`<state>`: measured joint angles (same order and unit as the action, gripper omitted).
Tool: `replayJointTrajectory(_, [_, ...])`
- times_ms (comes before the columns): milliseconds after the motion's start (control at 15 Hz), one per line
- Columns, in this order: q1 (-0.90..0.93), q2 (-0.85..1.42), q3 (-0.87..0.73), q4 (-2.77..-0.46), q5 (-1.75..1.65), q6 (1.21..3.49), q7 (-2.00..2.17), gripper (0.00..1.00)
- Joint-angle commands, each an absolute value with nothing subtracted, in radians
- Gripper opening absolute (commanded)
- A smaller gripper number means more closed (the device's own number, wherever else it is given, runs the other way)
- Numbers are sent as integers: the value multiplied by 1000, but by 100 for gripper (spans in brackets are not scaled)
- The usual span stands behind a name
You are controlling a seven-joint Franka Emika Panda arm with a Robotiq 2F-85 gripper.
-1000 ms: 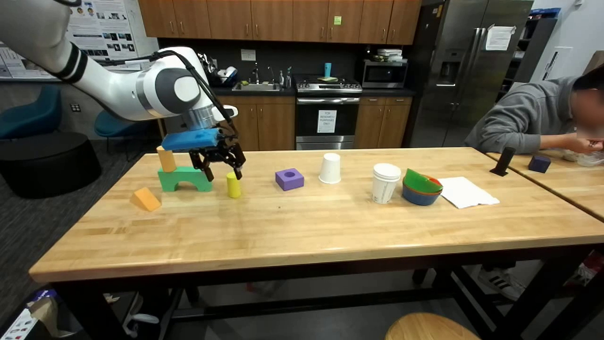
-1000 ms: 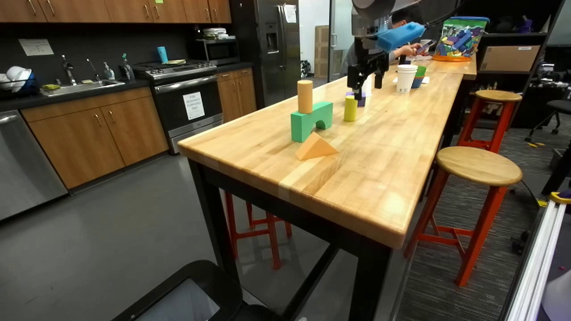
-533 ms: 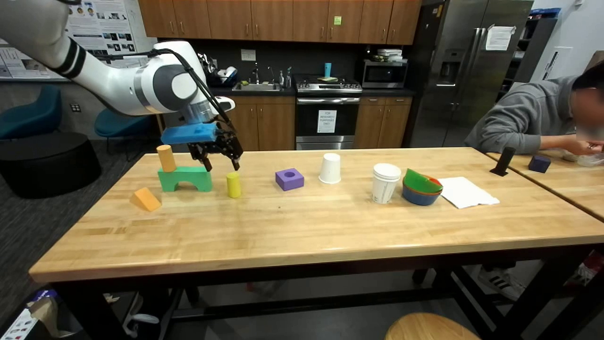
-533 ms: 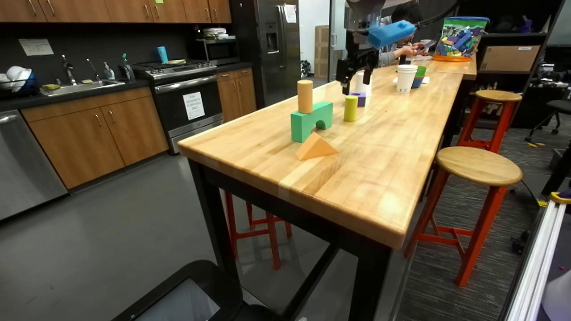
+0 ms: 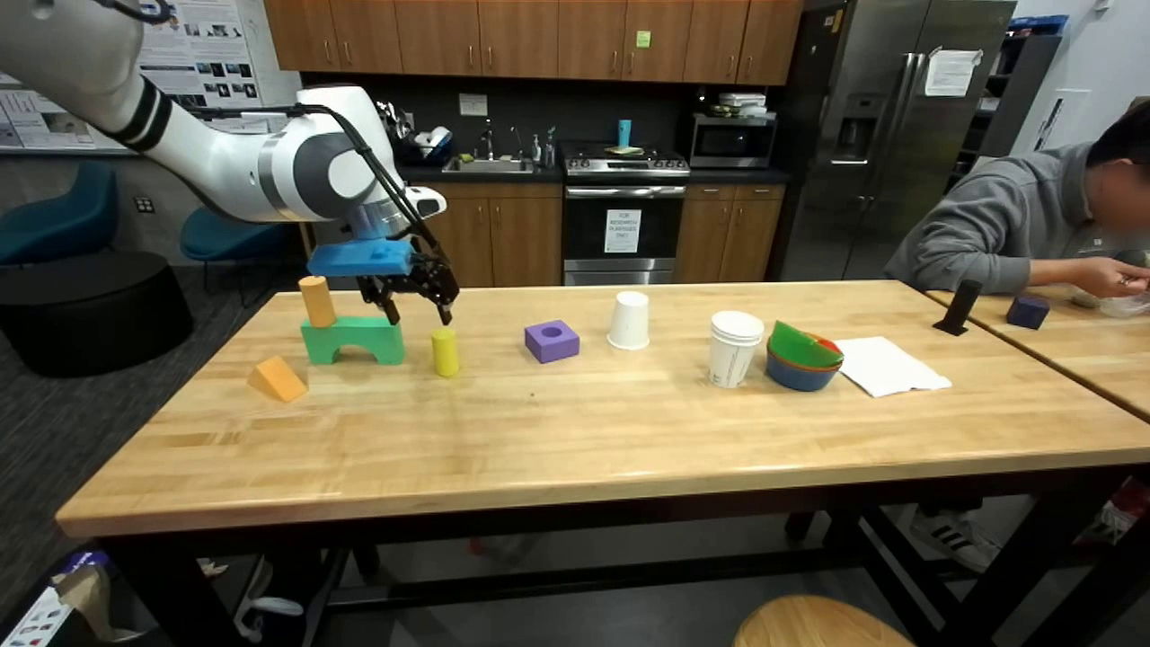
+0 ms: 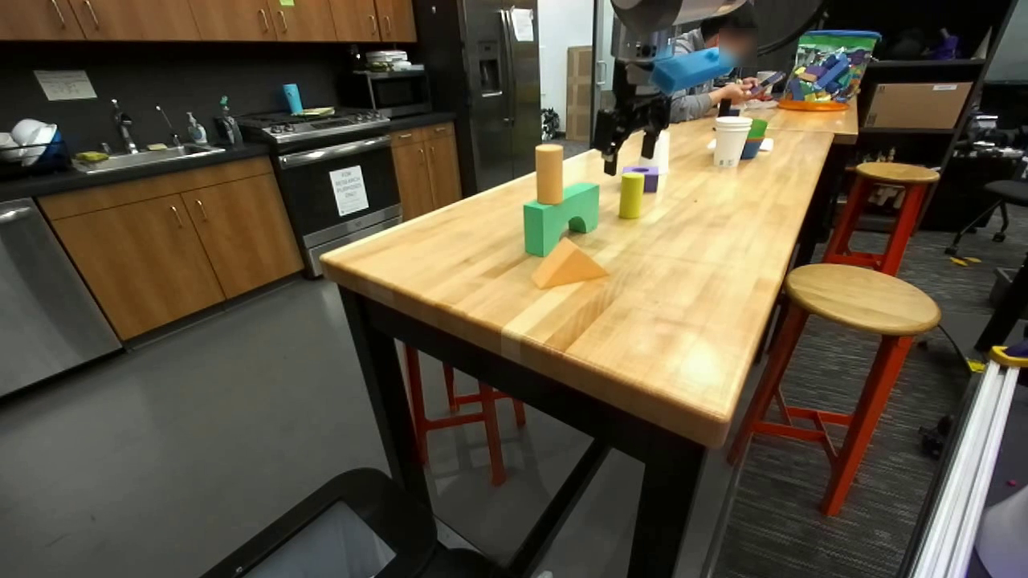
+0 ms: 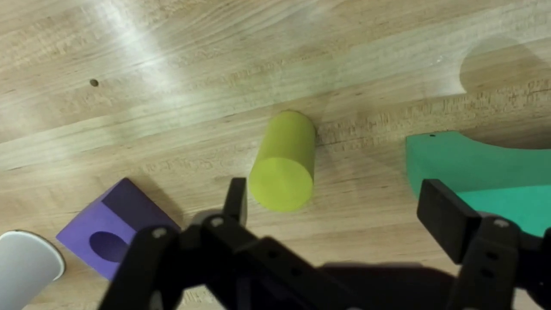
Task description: Put the yellow cylinder on top of the green block
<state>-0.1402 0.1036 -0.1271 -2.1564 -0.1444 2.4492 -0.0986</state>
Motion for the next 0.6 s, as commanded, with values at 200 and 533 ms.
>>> replayJointTrajectory(200, [-148, 153, -130, -2135, -104, 2473, -127, 100])
replayJointTrajectory(533, [-153, 152, -145, -2134, -124, 2477, -115, 100])
